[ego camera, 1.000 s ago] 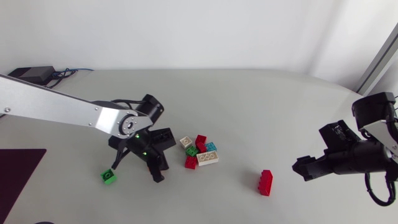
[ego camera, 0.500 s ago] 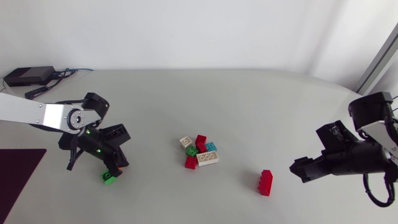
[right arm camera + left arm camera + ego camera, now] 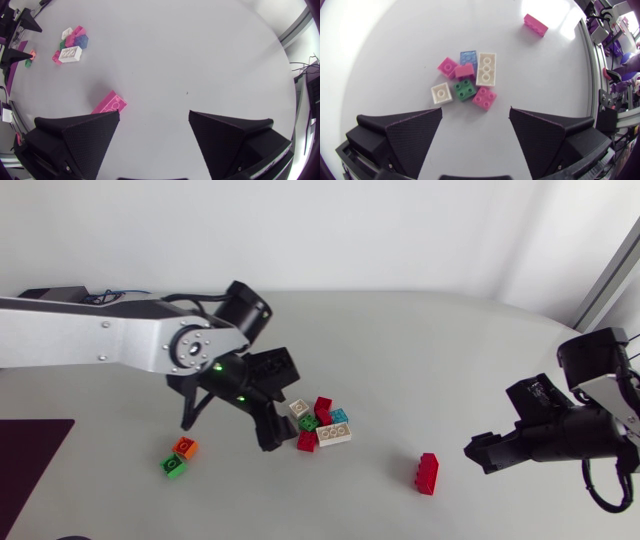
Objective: Sort duplo bricks by size, large to the right and small to the left
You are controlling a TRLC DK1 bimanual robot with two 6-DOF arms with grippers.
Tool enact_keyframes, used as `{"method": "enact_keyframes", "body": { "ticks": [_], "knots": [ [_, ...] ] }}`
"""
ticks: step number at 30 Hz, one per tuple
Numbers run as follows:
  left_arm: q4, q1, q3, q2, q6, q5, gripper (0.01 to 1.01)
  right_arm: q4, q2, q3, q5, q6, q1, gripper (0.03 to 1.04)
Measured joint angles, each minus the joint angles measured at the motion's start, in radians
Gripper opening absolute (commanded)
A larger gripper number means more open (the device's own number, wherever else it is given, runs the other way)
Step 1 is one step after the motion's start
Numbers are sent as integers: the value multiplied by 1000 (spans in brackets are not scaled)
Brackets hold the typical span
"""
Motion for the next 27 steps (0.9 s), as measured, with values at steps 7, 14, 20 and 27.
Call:
{"method": "enact_keyframes", "body": {
  "ticks": [7,14,20,27],
  "knots": [
    [0,-77,94,205,-27,35,984,0,0,0,3,0,2,995],
    [1,-75,111,252,-45,34,982,0,17,0,3,0,2,995],
    [19,-75,130,271,-53,34,733,0,19,0,3,2,2,995],
    [35,-72,124,274,-63,28,731,0,19,0,3,3,2,995]
  ]
}}
